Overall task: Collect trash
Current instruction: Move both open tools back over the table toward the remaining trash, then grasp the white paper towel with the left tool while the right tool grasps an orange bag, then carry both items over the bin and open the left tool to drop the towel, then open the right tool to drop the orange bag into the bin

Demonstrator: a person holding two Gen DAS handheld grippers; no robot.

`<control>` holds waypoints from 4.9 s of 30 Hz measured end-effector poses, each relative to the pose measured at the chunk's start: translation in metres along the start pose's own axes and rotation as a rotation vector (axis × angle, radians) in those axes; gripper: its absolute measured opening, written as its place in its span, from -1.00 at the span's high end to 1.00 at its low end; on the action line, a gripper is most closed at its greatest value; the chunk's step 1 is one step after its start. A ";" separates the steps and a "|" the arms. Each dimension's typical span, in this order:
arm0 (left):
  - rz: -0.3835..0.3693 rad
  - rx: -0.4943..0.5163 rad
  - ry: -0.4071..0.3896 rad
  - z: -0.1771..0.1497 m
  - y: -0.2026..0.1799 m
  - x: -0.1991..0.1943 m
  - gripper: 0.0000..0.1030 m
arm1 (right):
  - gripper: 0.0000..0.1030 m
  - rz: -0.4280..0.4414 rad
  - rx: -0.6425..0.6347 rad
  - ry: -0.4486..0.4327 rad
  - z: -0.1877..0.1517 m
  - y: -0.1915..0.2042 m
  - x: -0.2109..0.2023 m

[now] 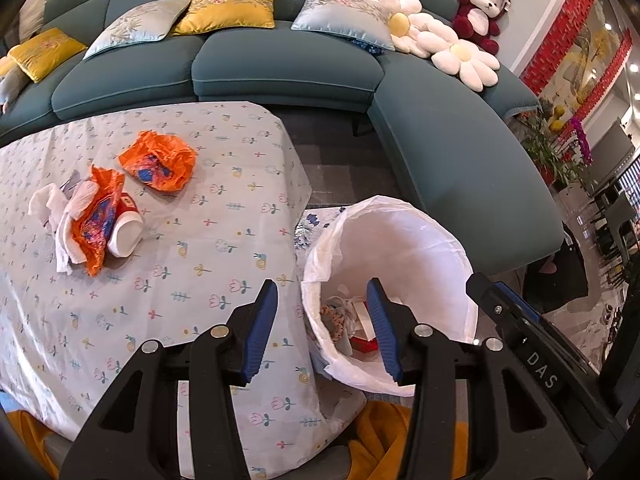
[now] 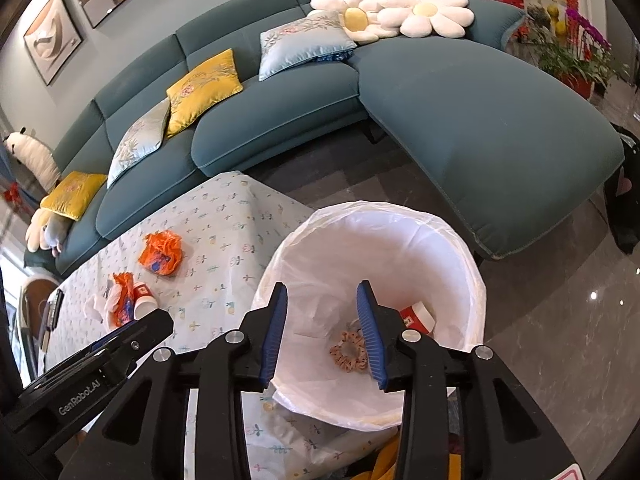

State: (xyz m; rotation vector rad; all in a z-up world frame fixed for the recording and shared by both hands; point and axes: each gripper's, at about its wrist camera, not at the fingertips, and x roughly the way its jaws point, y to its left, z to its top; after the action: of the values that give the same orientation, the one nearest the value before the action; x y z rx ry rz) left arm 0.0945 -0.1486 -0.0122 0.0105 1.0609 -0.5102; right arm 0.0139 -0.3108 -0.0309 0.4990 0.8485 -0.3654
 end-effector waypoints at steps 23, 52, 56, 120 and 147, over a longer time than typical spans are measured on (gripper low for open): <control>0.089 -0.217 -0.072 -0.012 0.117 -0.043 -0.16 | 0.24 0.077 -0.181 0.051 -0.029 0.109 0.007; 0.210 -0.462 -0.014 0.009 0.281 0.010 -0.15 | 0.24 0.178 -0.330 0.205 -0.038 0.253 0.116; 0.203 -0.477 0.000 0.019 0.292 0.026 -0.15 | 0.24 0.187 -0.341 0.225 -0.033 0.271 0.139; 0.011 0.083 -0.008 -0.013 -0.023 -0.009 0.84 | 0.80 -0.001 0.066 -0.095 0.016 -0.022 -0.034; -0.002 0.132 0.038 -0.006 -0.064 0.035 0.35 | 0.79 -0.025 0.139 -0.081 0.021 -0.072 -0.016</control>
State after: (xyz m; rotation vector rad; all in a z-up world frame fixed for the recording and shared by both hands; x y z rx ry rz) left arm 0.0765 -0.2172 -0.0296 0.1357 1.0626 -0.5831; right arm -0.0191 -0.3802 -0.0262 0.5990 0.7550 -0.4663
